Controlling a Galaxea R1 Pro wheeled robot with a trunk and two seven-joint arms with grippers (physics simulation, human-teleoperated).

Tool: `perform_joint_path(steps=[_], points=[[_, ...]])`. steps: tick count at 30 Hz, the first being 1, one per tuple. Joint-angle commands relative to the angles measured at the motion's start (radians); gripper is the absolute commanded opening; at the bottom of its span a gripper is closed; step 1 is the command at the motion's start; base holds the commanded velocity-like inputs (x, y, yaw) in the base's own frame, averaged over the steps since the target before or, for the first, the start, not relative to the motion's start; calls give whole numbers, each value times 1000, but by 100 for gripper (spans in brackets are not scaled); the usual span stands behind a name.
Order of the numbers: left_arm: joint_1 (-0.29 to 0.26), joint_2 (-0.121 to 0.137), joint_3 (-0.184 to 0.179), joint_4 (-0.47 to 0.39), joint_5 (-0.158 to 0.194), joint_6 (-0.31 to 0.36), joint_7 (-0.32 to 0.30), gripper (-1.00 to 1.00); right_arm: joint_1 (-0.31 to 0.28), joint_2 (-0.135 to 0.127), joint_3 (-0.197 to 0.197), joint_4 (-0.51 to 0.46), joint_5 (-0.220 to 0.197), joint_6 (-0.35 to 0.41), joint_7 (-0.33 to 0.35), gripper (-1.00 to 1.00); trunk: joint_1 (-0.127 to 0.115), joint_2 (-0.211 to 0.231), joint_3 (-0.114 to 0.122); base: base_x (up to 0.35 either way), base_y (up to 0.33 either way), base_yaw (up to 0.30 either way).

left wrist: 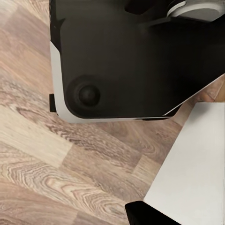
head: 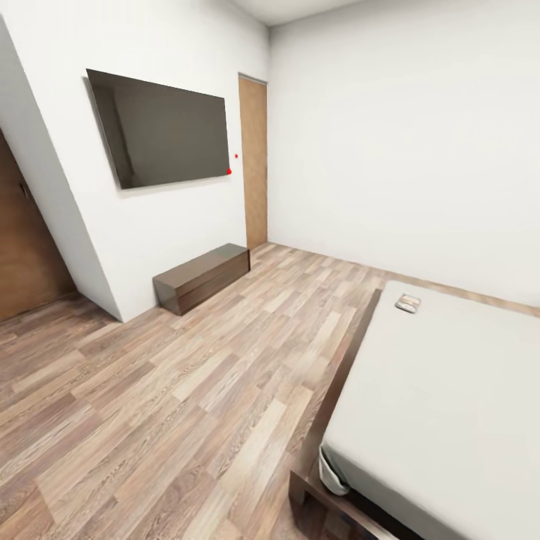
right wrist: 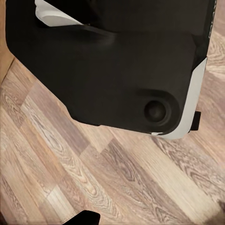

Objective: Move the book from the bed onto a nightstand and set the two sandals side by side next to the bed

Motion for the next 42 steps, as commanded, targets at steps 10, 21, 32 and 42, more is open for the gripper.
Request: perform_joint_path(steps=[10, 21, 32, 42], points=[[-1, 1, -9, 1, 5, -2, 4, 100, -1, 1, 8, 2, -10, 1, 0, 100, 1, -2, -7, 0, 0, 249], [-1, -1, -8, 1, 5, -2, 4, 100, -1, -3, 8, 3, -11, 1, 1, 100, 1, -2, -12, 0, 0, 249], [-1, 1, -8, 1, 5, -2, 4, 100, -1, -19, 8, 3, -13, 1, 1, 100, 1, -2, -17, 0, 0, 249], [-1, 0, -8, 1, 5, -2, 4, 100, -1, -18, 6, 1, -13, 1, 1, 100, 1, -2, -21, 0, 0, 249]])
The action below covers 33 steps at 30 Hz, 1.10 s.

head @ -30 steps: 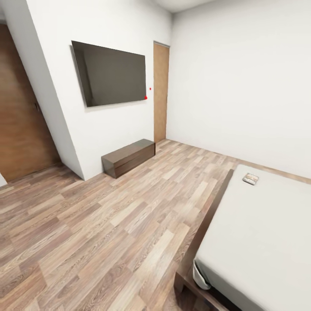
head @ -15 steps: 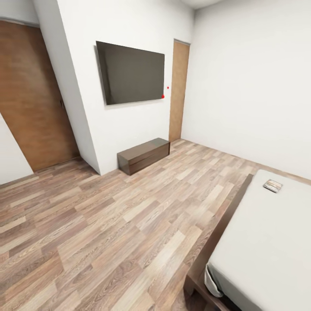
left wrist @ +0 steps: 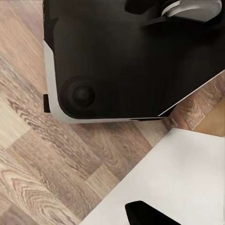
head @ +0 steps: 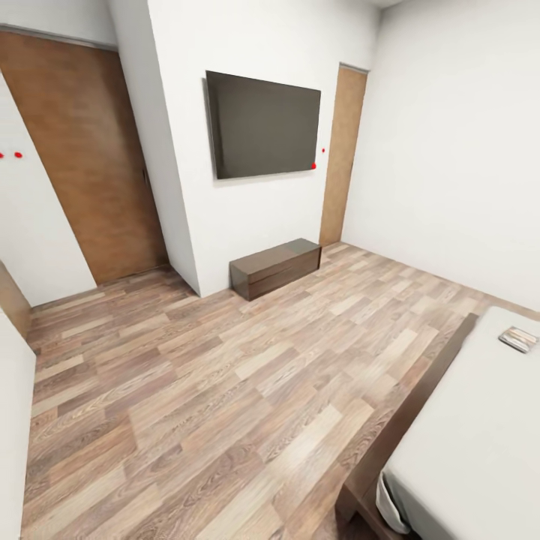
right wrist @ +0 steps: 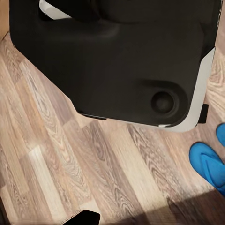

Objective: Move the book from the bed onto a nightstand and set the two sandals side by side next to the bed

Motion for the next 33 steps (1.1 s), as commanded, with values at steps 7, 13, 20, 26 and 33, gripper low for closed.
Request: perform_joint_path(steps=[7, 13, 20, 26, 33], points=[[-1, 0, -8, 1, 5, -2, 4, 100, -1, -5, 7, 0, -10, 2, 1, 100, 1, -2, -6, 0, 0, 249], [-1, 1, -8, 1, 5, -2, 4, 100, -1, -4, 7, 0, -10, 2, 1, 100, 1, -2, -9, 0, 0, 249], [-1, 1, -8, 1, 5, -2, 4, 100, -1, -1, 7, 0, -10, 2, 0, 100, 1, -2, -13, 0, 0, 249], [-1, 0, -8, 1, 5, -2, 4, 100, -1, -1, 7, 0, -9, 2, 1, 100, 1, -2, -16, 0, 0, 249], [-1, 0, -8, 1, 5, -2, 4, 100, -1, -4, 6, 0, -8, 2, 1, 100, 1, -2, -20, 0, 0, 249]])
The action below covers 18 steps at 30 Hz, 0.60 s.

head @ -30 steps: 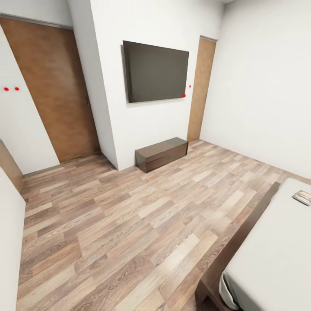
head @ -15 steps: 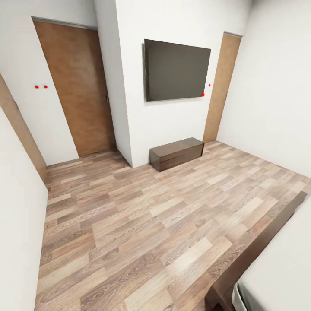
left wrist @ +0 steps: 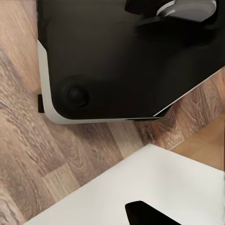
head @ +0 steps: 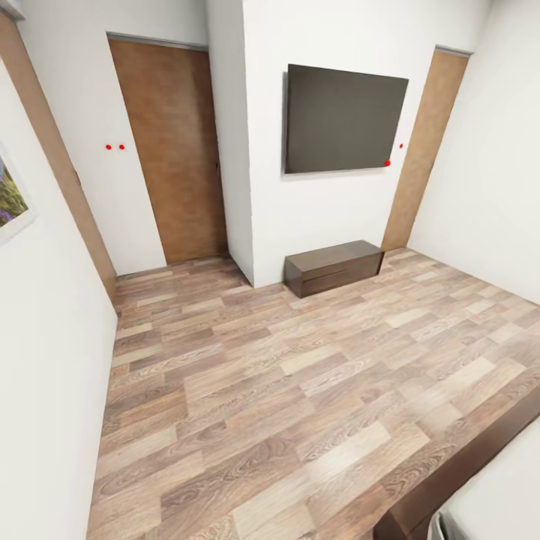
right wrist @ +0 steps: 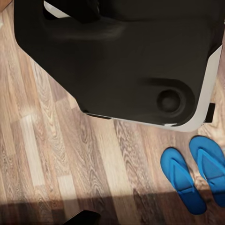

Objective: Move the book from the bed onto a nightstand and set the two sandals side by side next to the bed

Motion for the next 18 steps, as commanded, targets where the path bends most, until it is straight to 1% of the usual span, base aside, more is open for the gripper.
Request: perform_joint_path(steps=[1, 18], points=[[-1, 0, -9, 1, 5, -2, 3, 100, -1, 0, 8, 1, -10, 2, 1, 100, 0, -2, -3, 0, 0, 249], [-1, -3, -9, 1, 9, -2, 0, 100, -1, 3, 9, 0, -10, 2, 1, 100, 0, -2, -12, 0, 0, 249]])
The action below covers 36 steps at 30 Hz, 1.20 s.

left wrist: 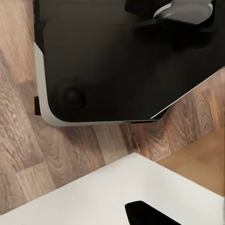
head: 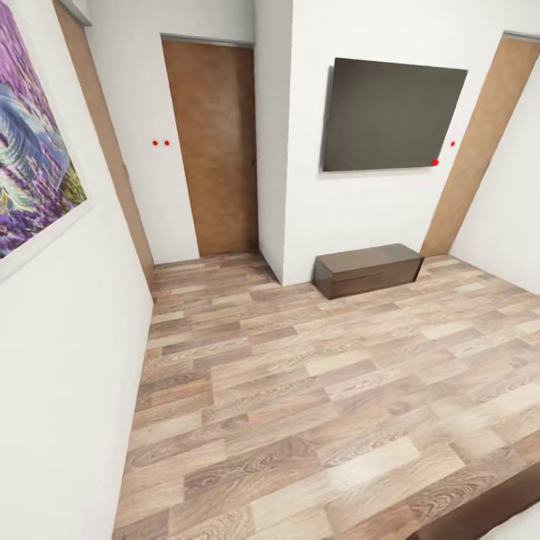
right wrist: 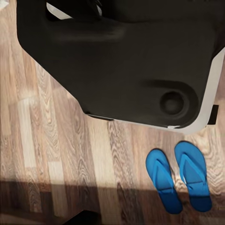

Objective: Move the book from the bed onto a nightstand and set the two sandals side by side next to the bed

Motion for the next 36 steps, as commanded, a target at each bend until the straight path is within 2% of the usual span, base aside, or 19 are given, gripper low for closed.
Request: perform_joint_path(steps=[1, 36], points=[[-1, 0, -8, 1, 6, -2, 4, 100, -1, 0, 9, 1, -10, 2, 1, 100, 0, -2, -3, 0, 0, 249], [-1, -2, -12, 1, 2, -3, 2, 100, -1, -4, 8, 1, -9, 2, 1, 100, 0, -2, -21, 1, 0, 240]])
